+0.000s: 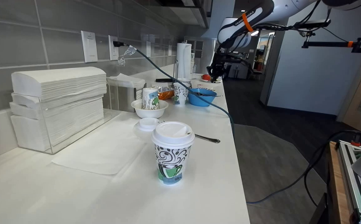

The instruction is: Use the white knife to place some cereal from the blue bowl into the black and white bowl then put the knife in the second coffee cup from the right.

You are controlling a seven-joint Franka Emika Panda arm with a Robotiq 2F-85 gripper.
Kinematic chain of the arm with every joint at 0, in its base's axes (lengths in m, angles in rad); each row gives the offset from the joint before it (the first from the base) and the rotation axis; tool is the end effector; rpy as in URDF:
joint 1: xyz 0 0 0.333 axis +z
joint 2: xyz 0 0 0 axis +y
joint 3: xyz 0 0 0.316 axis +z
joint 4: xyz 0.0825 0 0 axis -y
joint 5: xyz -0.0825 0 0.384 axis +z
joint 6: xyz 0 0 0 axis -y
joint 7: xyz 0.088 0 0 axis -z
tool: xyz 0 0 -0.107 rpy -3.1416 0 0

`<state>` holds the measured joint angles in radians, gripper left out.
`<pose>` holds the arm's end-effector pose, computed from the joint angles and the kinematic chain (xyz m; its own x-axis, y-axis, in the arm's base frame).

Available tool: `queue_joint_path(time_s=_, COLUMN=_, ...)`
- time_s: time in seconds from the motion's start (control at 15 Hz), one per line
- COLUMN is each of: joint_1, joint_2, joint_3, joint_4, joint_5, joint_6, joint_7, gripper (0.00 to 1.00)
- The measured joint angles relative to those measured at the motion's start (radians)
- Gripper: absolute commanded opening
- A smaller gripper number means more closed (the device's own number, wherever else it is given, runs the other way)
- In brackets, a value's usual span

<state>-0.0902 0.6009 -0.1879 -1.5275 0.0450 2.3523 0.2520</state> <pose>0.7042 -0.1758 0.3349 0.8459 -0.4758 0.2410 -0.4919 -0.8706 0.0075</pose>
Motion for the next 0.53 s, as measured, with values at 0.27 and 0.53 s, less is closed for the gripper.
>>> queue_joint_path(time_s=0.27, joint_1=-0.018, joint_2=0.051, joint_3=0.019, joint_4=0.097, joint_5=0.012, joint_6=-0.112, joint_7=0.000, gripper=0.03)
queue_joint_path(time_s=0.53, joint_1=-0.041, joint_2=0.088, joint_3=0.036, joint_4=0.192, joint_5=0.029, joint_6=-0.234, joint_7=0.000, gripper=0.03)
